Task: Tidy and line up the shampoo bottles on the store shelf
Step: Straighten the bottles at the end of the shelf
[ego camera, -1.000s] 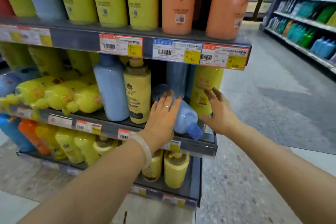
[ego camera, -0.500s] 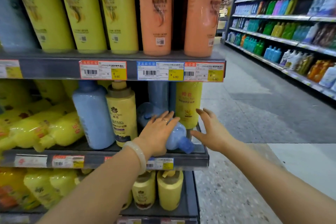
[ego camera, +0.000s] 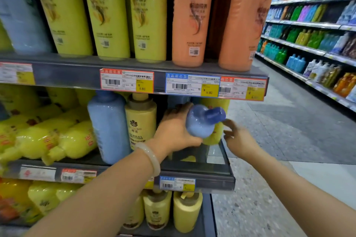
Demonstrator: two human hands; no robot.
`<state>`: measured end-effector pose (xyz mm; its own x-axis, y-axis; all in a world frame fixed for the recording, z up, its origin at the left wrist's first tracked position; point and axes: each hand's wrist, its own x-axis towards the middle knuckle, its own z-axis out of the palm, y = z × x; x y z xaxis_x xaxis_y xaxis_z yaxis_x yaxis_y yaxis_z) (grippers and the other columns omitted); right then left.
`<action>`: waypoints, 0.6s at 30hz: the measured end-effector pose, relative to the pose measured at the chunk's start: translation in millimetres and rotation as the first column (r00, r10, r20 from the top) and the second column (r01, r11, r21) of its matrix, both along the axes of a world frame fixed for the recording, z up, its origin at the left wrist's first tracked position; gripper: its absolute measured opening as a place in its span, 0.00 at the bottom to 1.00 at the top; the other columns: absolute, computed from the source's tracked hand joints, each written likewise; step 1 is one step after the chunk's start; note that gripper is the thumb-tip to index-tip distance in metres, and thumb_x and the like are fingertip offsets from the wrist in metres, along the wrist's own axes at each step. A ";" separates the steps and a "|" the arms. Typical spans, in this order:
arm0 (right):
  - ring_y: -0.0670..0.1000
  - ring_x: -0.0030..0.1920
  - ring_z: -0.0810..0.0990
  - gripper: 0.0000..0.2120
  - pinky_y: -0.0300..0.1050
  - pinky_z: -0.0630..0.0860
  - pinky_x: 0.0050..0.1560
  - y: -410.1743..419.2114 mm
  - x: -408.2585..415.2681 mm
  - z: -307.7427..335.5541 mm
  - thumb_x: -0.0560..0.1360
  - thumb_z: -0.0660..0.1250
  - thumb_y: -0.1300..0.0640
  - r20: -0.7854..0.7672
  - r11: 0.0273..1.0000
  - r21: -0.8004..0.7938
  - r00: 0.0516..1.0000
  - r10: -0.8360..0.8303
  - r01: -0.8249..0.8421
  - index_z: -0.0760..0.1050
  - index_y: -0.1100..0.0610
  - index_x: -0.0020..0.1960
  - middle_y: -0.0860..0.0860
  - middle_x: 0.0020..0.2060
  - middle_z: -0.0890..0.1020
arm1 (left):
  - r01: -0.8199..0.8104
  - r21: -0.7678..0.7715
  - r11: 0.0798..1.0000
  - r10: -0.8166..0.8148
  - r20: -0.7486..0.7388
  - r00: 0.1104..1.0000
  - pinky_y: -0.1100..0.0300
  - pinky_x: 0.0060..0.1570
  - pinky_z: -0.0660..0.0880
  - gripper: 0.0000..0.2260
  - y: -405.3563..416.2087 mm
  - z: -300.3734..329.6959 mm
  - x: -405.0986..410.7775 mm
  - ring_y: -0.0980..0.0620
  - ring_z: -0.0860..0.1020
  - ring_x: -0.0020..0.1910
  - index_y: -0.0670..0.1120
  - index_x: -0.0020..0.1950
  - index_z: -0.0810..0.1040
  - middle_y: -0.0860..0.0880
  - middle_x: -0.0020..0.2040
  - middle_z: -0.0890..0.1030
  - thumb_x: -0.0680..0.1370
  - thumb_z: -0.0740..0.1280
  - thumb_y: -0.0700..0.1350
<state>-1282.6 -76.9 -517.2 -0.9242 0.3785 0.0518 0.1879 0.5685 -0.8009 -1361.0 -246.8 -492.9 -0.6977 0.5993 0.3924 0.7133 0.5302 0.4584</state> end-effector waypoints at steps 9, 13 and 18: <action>0.46 0.56 0.75 0.45 0.33 0.73 0.55 -52.3 -24.3 -9.4 0.58 0.80 0.54 -0.145 0.972 -0.162 0.978 0.148 -0.171 0.60 0.55 0.69 0.48 0.59 0.74 | -0.499 0.414 0.761 0.329 0.417 0.847 0.68 0.49 0.66 0.34 25.4 -8.0 -4.1 0.45 0.76 0.58 0.41 0.62 0.70 0.43 0.58 0.77 0.63 0.77 0.55; 0.36 0.44 0.72 0.30 0.20 0.68 0.38 -58.7 -22.0 -13.2 0.66 0.73 0.71 -0.246 0.962 -0.219 0.963 0.108 -0.164 0.62 0.56 0.61 0.42 0.46 0.71 | -0.484 0.419 0.769 0.327 0.393 0.860 0.59 0.56 0.70 0.38 29.7 -15.9 3.6 0.45 0.75 0.60 0.41 0.65 0.68 0.43 0.60 0.76 0.62 0.77 0.57; 0.35 0.43 0.74 0.28 0.22 0.71 0.36 -60.7 -27.4 -26.8 0.66 0.71 0.73 -0.279 0.946 -0.258 0.953 0.122 -0.197 0.62 0.57 0.58 0.42 0.45 0.73 | -0.372 0.440 0.817 0.084 0.548 0.832 0.55 0.61 0.72 0.40 7.7 -42.8 4.8 0.46 0.73 0.63 0.40 0.67 0.63 0.43 0.63 0.73 0.61 0.80 0.43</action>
